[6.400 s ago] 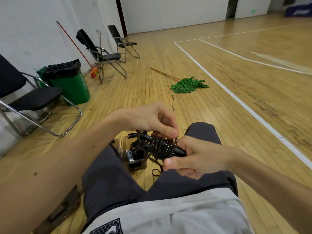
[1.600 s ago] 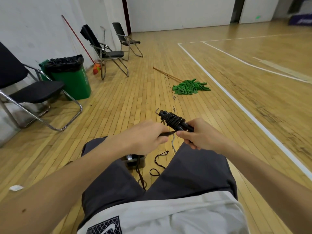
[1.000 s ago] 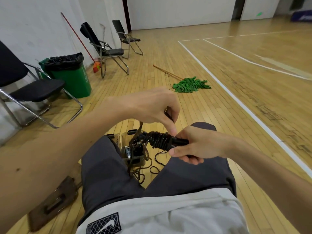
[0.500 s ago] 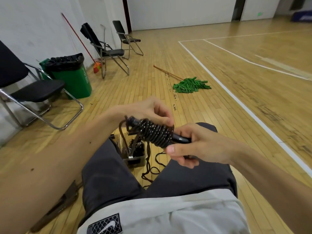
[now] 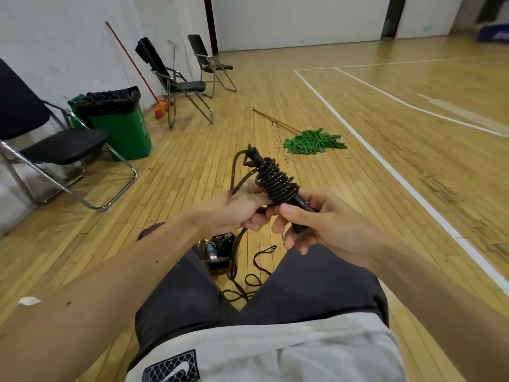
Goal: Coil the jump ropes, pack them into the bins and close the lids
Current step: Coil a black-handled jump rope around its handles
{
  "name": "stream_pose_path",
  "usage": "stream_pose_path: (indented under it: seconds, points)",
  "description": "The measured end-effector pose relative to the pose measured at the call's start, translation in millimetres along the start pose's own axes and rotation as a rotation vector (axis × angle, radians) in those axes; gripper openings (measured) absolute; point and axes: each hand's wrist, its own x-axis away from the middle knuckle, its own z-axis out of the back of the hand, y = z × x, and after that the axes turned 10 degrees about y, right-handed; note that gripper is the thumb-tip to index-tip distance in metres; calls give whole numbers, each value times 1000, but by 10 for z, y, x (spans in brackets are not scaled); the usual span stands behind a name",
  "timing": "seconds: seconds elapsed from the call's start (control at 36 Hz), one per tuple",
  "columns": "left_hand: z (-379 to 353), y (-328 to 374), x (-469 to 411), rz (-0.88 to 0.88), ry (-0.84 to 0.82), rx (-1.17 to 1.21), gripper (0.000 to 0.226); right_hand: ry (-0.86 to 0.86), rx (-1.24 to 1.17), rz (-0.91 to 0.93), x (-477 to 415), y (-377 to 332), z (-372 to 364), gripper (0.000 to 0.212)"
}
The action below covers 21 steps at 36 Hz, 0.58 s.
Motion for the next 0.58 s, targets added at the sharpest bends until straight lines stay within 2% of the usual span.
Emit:
stream_pose_path:
  seconds: [0.11,0.22,0.36,0.47,0.58]
  points:
    - [-102,8,86,-14,-20,-20,29,76,80,-15,-17,66,14,28]
    - [-170,15,77,18,30,27,29,158,182,38,-42,121,19,28]
    - [-191,40,111,37,14,62,27,250,201,85,-106,162,83,25]
    - [-174,34,175,72,-67,-37,24,335,196,64,-148,193,182,27]
    - [-164,8,162,76,-71,-172,28,365,278,22,-177,260,270,27]
